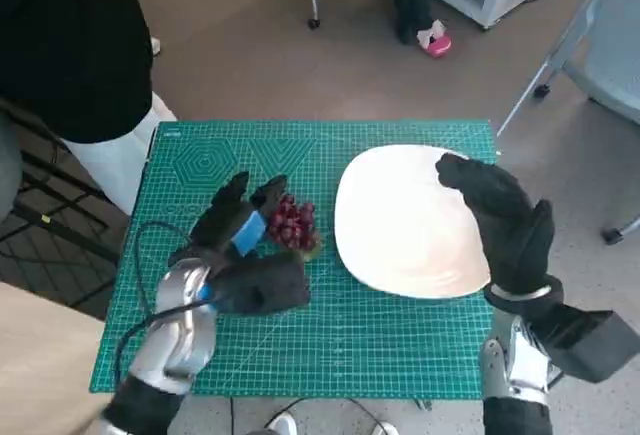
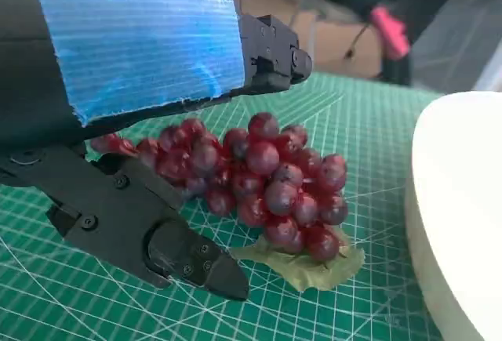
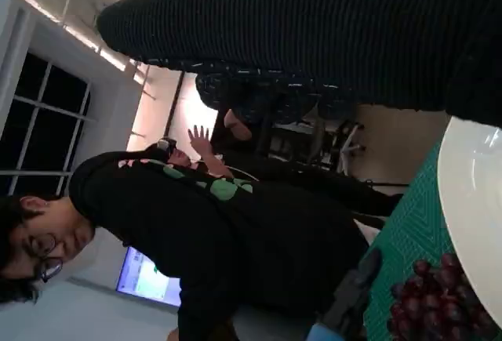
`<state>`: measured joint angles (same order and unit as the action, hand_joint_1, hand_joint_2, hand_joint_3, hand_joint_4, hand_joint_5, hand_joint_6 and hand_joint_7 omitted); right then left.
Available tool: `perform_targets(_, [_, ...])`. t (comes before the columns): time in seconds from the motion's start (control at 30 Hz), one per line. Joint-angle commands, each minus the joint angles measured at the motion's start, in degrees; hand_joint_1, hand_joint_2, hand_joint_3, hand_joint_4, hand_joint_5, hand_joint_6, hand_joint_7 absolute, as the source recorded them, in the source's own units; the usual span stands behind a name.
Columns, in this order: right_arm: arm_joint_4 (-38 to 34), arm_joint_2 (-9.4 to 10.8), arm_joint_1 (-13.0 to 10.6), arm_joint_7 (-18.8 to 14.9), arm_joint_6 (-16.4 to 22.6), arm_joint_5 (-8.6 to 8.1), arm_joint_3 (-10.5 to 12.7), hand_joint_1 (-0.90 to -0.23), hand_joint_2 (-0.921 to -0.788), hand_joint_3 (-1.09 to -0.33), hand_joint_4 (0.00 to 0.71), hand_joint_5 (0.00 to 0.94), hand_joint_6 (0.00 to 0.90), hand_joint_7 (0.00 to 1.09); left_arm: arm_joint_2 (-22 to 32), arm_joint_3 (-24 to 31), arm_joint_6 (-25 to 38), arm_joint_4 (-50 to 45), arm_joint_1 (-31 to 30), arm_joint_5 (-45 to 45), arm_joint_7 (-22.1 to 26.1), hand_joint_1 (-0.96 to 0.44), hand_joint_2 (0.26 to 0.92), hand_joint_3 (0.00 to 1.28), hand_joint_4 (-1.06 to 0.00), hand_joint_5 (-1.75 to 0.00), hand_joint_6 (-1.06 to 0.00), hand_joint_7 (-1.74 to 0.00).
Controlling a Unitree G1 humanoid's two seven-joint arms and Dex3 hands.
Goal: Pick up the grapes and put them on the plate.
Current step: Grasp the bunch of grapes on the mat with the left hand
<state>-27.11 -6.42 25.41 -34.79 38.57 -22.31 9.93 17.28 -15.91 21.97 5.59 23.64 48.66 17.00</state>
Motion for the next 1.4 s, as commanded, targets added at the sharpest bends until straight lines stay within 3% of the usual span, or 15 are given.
perform_targets(0.03, [-0.6, -0.1, -0.9, 0.0, -0.4, 0.16, 0.1, -0.629, -0.921, -0.811, 0.331, 0.003, 0.001, 0.42, -1.0, -1.7, 1.0, 4.7, 3.8, -0.3, -0.9, -0.12, 0.695, 0.00, 0.00, 0.00, -0.18, 0.00])
perform_targets(0.33, [-0.6, 0.0, -0.9, -0.1, -0.6, 0.09, 0.0, -0.625, -0.921, -0.812, 0.331, 0.003, 0.001, 0.42, -2.5, -4.4, 0.2, 16.5, 10.6, -0.9, -3.8, -0.05, 0.722, 0.01, 0.00, 0.00, -0.17, 0.00])
perform_targets(0.53, [-0.7, -0.1, -1.0, -0.3, -0.7, -0.09, 0.0, -0.626, -0.921, -0.809, 0.334, 0.004, 0.003, 0.42, -4.9, -7.5, -1.8, 32.7, 17.8, -1.4, -6.6, -0.04, 0.745, 0.02, 0.00, 0.00, -0.17, 0.00])
perform_targets(0.7, [-0.4, -0.2, -1.1, -0.4, -0.9, -0.29, 0.1, -0.626, -0.921, -0.807, 0.335, 0.004, 0.003, 0.42, -5.8, -9.2, -3.2, 40.3, 20.6, -2.3, -7.7, 0.03, 0.781, 0.04, 0.00, 0.00, -0.17, 0.00])
perform_targets(1.03, [-0.1, -0.4, -1.4, -0.3, -1.0, -0.25, 0.3, -0.625, -0.921, -0.806, 0.335, 0.004, 0.004, 0.42, -7.4, -10.9, -6.1, 51.8, 24.6, -4.3, -9.1, 0.18, 0.873, 0.09, 0.00, 0.00, -0.18, 0.00])
perform_targets(1.4, [0.2, -0.6, -1.4, 0.0, -1.1, 0.01, 0.4, -0.624, -0.921, -0.805, 0.337, 0.004, 0.003, 0.43, -8.4, -12.3, -8.9, 60.4, 27.9, -5.8, -10.8, 0.14, 0.876, 0.10, 0.00, 0.00, -0.18, 0.00])
